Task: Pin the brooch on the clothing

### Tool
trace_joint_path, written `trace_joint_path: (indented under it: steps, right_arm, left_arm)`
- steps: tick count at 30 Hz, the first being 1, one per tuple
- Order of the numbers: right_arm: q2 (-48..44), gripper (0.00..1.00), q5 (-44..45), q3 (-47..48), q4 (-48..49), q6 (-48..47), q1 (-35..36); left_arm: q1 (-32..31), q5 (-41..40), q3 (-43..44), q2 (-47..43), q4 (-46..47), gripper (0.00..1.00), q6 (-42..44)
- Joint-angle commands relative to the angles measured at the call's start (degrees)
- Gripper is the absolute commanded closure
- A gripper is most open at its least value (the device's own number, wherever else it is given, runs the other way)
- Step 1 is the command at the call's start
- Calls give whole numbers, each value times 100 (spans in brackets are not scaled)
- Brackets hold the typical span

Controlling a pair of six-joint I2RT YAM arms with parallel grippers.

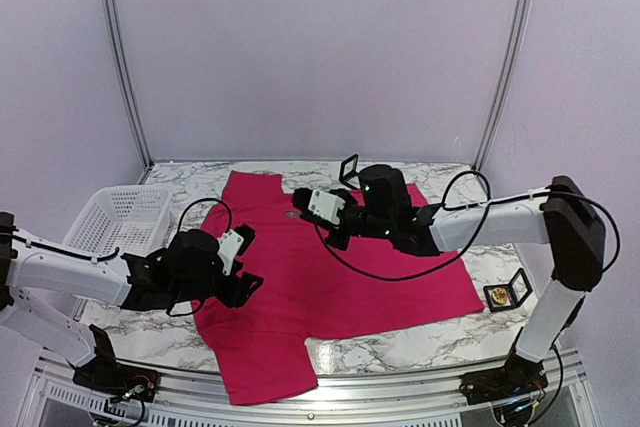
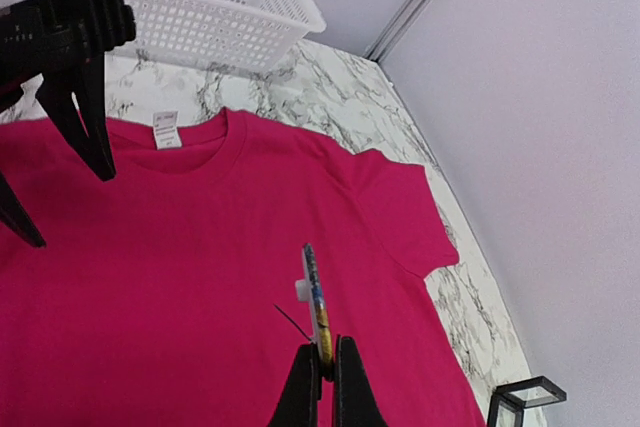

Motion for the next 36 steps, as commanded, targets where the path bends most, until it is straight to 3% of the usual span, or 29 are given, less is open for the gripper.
trace_joint_path:
  steps: [1,14,17,23,26,36]
  right_arm:
    - [437,100,295,-188,1369,-1031,302]
    - [1708,100,163,-177,2025,-1571,721]
    - [1876,100,151,-189,2097,-1572,792]
    - [2114,100,189,-263,2400,-1441,827]
    - [2238,100,143,-244,2475,-1403,865]
    - [2501,100,704,-327,3158,-1522,1135]
  left_arm:
    - [-3,-302,-367,299,894,36,-443]
    - [5,-14,-569,1585,1508,37,-683]
    - [5,157,-699,1614,1682,47,-718]
    - [14,431,-912,1619,1959,85,-623]
    - [14,617,-954,1594,2066,99,-586]
    - [357,1117,-1104,980,2195,100,-485]
